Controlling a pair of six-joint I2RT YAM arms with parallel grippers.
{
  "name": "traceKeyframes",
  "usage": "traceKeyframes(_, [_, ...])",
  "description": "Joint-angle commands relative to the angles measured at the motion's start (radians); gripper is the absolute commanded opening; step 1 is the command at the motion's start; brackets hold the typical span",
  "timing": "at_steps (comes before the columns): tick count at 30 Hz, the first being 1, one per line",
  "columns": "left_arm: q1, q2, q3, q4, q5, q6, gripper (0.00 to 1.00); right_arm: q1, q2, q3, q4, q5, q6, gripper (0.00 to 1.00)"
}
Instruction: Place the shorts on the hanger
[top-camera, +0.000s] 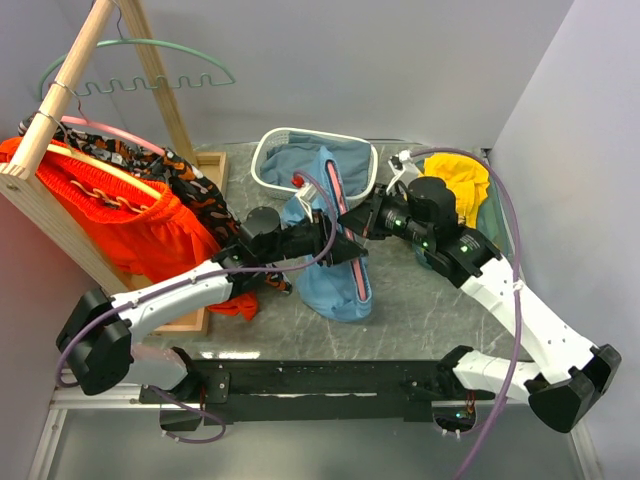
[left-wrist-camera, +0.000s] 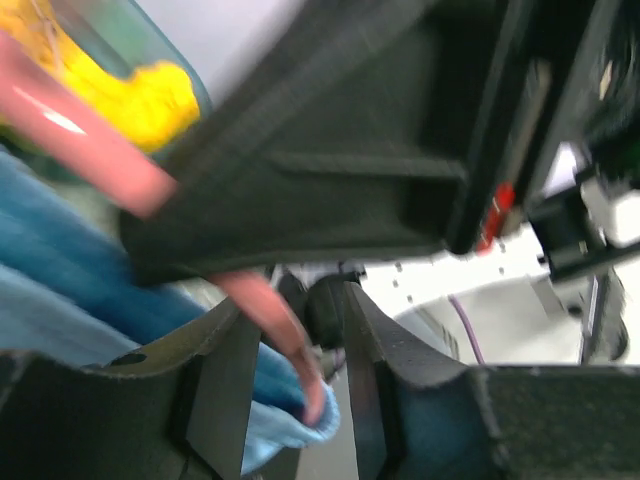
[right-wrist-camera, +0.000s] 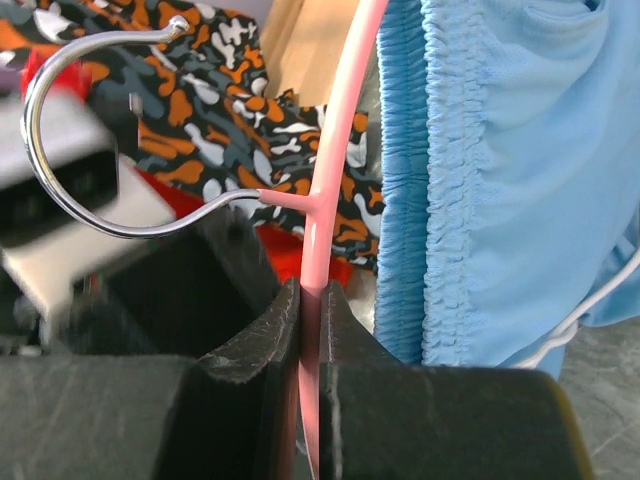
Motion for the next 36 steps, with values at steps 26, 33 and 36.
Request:
traceKeyframes(26, [0.029, -0.065, -0.002, 0.216, -0.306, -0.099, 0.01, -0.005, -0.403, -0.218, -0.170, 0.245, 0.135, 0.50])
traceKeyframes(33, [0.026, -0.060, 0.008, 0.259, -0.269, -0.114, 0.01, -0.003, -0.399, -0.395, -0.024, 0.078, 0.124, 0.54])
traceKeyframes(36, [0.025, -0.060, 0.008, 0.260, -0.260, -0.111, 0.01, -0.003, -0.361, -0.394, -0.013, 0.069, 0.104, 0.55])
